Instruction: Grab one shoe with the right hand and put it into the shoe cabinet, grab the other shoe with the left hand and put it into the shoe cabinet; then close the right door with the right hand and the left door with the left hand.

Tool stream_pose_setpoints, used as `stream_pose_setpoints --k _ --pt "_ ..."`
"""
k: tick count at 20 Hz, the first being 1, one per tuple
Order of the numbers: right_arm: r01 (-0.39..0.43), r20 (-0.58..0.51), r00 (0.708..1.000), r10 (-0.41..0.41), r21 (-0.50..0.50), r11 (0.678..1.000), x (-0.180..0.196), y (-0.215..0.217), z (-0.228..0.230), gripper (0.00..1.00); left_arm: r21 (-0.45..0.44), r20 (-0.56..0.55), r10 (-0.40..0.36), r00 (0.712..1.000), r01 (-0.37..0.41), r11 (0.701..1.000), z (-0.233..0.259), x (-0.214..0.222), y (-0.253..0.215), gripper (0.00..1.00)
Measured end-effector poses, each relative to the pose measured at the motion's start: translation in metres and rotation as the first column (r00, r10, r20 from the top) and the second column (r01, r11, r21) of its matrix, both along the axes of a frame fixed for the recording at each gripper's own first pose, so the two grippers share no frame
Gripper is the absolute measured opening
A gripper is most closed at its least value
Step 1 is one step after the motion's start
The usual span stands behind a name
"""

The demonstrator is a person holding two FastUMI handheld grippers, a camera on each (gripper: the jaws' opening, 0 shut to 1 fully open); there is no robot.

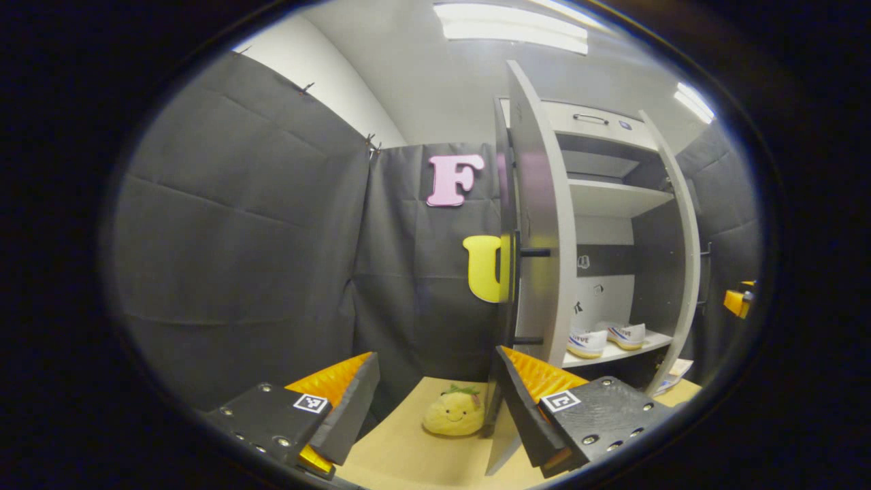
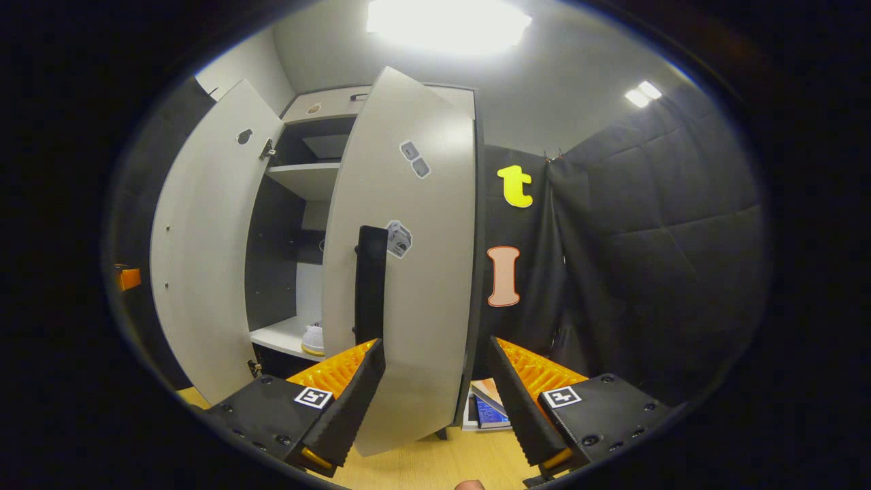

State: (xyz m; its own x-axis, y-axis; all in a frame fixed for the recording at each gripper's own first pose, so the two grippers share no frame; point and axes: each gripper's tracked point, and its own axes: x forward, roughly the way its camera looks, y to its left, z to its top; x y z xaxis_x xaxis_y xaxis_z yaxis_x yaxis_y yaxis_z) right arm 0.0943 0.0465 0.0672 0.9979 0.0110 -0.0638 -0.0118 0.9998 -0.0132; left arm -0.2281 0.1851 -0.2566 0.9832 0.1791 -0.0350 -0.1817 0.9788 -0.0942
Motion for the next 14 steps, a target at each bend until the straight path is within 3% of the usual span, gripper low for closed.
stream_pose_setpoints --k 7,14 --pt "0.062 -0.014 0.998 -0.062 0.0 0.998 -0.014 -0.043 -0.005 0.96 0.006 -0.01 0.016 1.0 -0.016 1.0 0.004 0.043 -0.005 0.95" --pt "0.065 -0.042 0.997 -0.064 0.006 0.998 -0.02 -0.069 -0.018 0.96 0.038 -0.01 0.013 1.0 -0.013 0.999 0.007 0.047 -0.016 0.94"
